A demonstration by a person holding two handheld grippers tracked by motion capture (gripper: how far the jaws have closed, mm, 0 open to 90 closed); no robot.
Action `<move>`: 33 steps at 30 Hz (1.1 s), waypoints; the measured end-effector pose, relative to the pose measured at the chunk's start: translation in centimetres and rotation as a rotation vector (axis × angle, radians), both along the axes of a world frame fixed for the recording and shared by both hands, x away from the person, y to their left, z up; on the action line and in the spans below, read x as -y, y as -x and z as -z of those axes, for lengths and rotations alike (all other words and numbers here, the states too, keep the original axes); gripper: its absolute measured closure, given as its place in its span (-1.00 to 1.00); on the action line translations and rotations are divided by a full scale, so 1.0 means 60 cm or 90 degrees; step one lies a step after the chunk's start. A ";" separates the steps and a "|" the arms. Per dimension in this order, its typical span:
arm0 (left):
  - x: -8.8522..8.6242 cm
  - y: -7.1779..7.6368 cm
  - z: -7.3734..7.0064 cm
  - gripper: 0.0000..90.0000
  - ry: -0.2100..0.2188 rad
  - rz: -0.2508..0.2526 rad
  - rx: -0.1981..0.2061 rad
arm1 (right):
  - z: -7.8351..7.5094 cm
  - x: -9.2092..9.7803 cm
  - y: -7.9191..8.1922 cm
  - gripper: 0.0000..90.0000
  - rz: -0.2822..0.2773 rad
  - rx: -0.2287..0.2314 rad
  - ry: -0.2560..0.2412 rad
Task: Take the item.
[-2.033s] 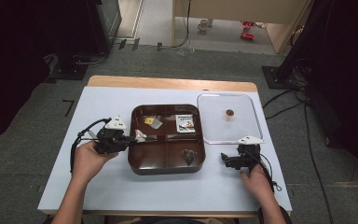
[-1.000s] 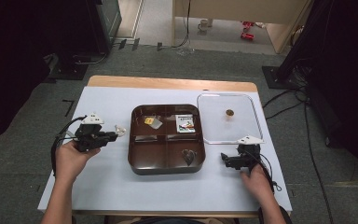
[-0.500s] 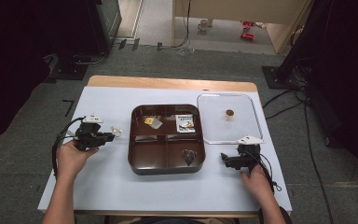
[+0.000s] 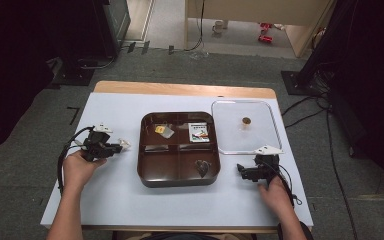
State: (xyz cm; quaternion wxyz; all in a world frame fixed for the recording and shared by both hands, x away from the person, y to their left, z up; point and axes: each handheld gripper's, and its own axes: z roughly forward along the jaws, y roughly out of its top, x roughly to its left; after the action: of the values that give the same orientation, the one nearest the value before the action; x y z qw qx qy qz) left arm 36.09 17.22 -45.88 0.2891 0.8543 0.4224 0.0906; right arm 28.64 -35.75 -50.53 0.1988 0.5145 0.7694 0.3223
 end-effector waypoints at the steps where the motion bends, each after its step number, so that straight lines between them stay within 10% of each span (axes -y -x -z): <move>1: 0.000 0.000 0.001 0.84 -0.001 0.000 -0.001 | 0.000 0.000 0.000 -1.00 0.000 0.000 0.000; 33: -0.012 0.012 -0.008 0.21 0.037 -0.020 0.023 | 0.000 0.000 0.000 -1.00 0.000 0.000 -0.001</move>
State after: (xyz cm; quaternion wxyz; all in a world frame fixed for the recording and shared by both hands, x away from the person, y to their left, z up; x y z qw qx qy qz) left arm 35.40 17.92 -45.42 0.3198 0.8369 0.4333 0.0981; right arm 28.65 -35.76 -50.53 0.1986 0.5144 0.7693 0.3227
